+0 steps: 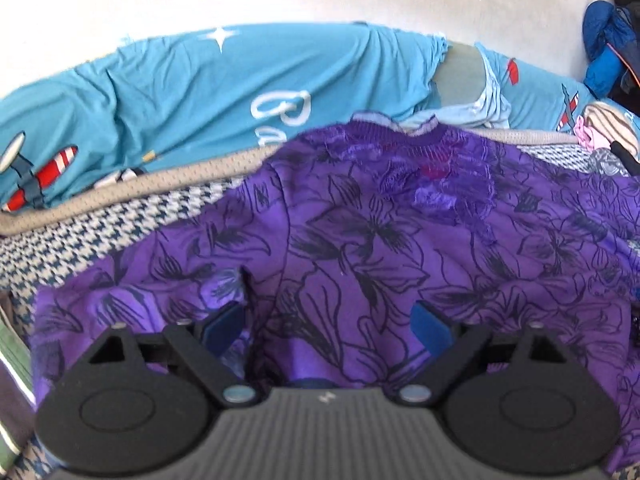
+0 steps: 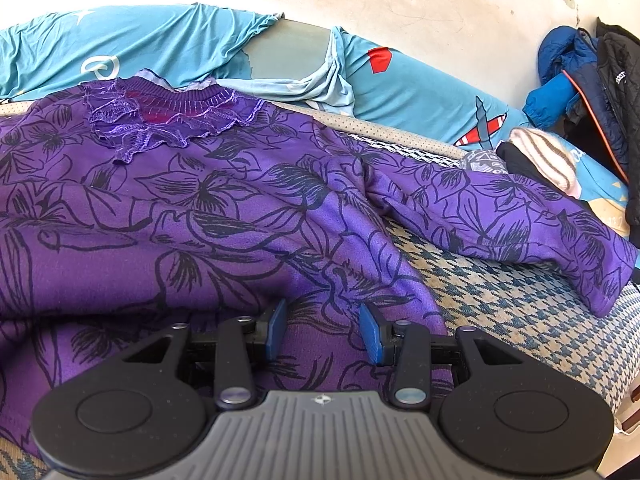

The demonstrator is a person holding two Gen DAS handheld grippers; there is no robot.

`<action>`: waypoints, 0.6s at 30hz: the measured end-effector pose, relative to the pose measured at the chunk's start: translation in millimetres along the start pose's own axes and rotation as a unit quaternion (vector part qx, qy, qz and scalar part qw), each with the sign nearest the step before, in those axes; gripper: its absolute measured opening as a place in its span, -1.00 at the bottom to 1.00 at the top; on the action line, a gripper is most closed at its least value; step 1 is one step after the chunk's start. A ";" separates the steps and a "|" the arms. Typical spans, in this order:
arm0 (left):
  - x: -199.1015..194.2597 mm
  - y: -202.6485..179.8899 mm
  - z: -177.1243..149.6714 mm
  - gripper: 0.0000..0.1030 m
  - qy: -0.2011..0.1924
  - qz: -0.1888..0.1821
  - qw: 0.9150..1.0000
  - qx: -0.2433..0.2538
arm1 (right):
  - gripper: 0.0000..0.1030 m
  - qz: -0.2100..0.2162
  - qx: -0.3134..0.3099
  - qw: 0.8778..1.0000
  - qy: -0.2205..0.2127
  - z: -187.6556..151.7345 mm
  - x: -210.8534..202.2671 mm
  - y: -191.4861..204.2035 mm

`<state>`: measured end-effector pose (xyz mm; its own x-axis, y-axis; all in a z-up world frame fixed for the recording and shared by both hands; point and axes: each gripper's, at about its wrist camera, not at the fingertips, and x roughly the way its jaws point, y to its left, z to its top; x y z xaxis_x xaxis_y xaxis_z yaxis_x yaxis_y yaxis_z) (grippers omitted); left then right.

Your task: Fold clothes

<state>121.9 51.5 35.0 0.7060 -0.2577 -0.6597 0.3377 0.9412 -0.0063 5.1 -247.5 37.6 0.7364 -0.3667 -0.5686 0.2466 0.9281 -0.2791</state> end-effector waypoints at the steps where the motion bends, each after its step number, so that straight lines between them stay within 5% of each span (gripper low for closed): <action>1: -4.7 1.1 0.6 0.76 -0.005 0.006 1.000 0.004 | -0.23 0.000 0.000 1.000 0.000 0.0 0.0 -0.1; 7: -24.9 1.8 -8.8 0.76 -0.009 0.072 0.995 0.071 | -0.23 0.000 0.000 1.000 0.001 0.1 -0.4 0.3; 18: -23.7 0.3 -44.5 0.73 0.037 0.128 0.976 0.169 | -0.23 -0.004 -0.009 1.000 -0.004 -0.8 -0.7 2.8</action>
<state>77.5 67.7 17.2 0.7512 0.0057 -0.6601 0.3514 0.8431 0.4071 4.9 -244.7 36.6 0.7394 -0.3742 -0.5597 0.2417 0.9234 -0.2981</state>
